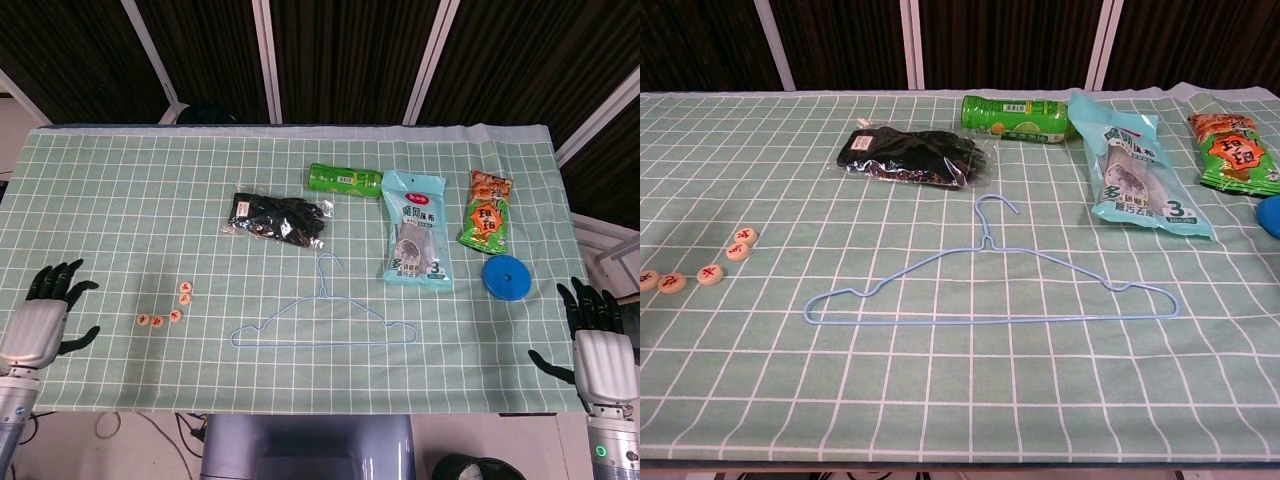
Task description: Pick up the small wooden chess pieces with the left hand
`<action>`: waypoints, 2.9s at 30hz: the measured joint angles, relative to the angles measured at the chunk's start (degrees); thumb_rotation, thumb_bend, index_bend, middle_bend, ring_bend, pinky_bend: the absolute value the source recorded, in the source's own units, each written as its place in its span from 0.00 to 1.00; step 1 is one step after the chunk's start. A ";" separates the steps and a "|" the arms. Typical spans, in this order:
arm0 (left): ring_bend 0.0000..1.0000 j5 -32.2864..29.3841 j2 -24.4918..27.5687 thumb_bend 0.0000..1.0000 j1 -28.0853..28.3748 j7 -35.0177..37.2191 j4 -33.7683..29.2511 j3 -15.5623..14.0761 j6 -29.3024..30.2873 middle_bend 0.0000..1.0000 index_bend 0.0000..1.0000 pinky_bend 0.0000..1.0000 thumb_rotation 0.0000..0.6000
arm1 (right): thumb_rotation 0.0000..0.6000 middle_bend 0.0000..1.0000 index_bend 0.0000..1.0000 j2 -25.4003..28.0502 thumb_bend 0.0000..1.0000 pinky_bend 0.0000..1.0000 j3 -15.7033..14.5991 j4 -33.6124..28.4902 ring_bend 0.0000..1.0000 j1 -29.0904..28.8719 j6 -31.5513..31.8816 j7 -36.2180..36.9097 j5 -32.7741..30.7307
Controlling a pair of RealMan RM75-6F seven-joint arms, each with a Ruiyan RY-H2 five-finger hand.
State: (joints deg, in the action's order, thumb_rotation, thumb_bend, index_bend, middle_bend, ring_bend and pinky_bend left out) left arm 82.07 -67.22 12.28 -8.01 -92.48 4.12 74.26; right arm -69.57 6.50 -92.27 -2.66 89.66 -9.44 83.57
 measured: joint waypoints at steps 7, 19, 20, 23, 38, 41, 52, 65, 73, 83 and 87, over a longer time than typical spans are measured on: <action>0.00 -2.80 -3.24 0.20 4.12 -6.85 0.20 0.39 -5.89 0.04 0.33 0.02 1.00 | 1.00 0.03 0.09 0.01 0.21 0.00 0.34 -0.20 0.06 0.12 0.05 -0.15 -0.67; 0.00 -6.39 -9.91 0.22 7.00 -11.71 4.87 0.11 -9.37 0.05 0.37 0.02 1.00 | 1.00 0.03 0.09 -0.05 0.20 0.00 0.67 -0.33 0.06 0.24 0.09 -0.21 -1.29; 0.00 -6.36 -10.52 0.22 7.15 -11.59 5.37 0.15 -9.27 0.05 0.37 0.02 1.00 | 1.00 0.03 0.09 -0.06 0.21 0.00 0.67 -0.33 0.06 0.23 0.08 -0.23 -1.29; 0.00 -6.28 -11.63 0.22 7.76 -11.48 6.07 0.21 -9.38 0.05 0.37 0.02 1.00 | 1.00 0.03 0.09 -0.09 0.20 0.00 0.72 -0.31 0.06 0.21 0.08 -0.29 -1.32; 0.00 -8.00 -16.06 0.22 10.86 -17.86 6.04 0.13 -11.37 0.06 0.41 0.02 1.00 | 1.00 0.03 0.09 -0.02 0.20 0.00 1.14 -0.21 0.06 0.27 0.06 0.02 -2.03; 0.00 -8.42 -16.73 0.22 11.08 -18.50 6.71 -0.26 -11.59 0.06 0.41 0.02 1.00 | 1.00 0.03 0.09 -0.01 0.20 0.00 1.21 -0.18 0.06 0.30 0.13 0.13 -2.09; 0.00 -9.00 -18.89 0.25 12.08 -19.62 9.32 -0.72 -11.82 0.06 0.44 0.02 1.00 | 1.00 0.03 0.09 0.08 0.20 0.00 1.32 -0.31 0.06 0.45 0.36 0.03 -2.26; 0.00 -10.40 -19.83 0.25 12.51 -20.76 11.29 -1.24 -12.31 0.07 0.45 0.02 1.00 | 1.00 0.03 0.09 0.00 0.21 0.00 1.56 -0.33 0.05 0.51 0.45 -0.10 -2.64; 0.00 -10.56 -19.96 0.27 12.63 -21.25 11.49 -1.24 -11.57 0.08 0.48 0.02 1.00 | 1.00 0.03 0.09 -0.04 0.20 0.00 1.59 -0.35 0.06 0.51 0.45 -0.20 -2.71; 0.00 -11.33 -19.96 0.27 12.67 -21.62 12.06 -1.51 -11.66 0.08 0.49 0.02 1.00 | 1.00 0.03 0.09 -0.11 0.20 0.00 1.78 -0.42 0.06 0.56 0.52 -0.41 -3.05; 0.00 -11.22 -19.82 0.29 12.81 -21.66 11.70 -1.42 -11.42 0.09 0.50 0.02 1.00 | 1.00 0.03 0.09 -0.16 0.20 0.00 1.76 -0.42 0.06 0.54 0.55 -0.50 -2.98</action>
State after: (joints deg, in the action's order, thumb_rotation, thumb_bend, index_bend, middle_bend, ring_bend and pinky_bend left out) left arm 70.85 -87.04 25.09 -29.67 -80.77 2.70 62.84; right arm -69.73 8.26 -92.68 -2.11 90.21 -9.95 80.59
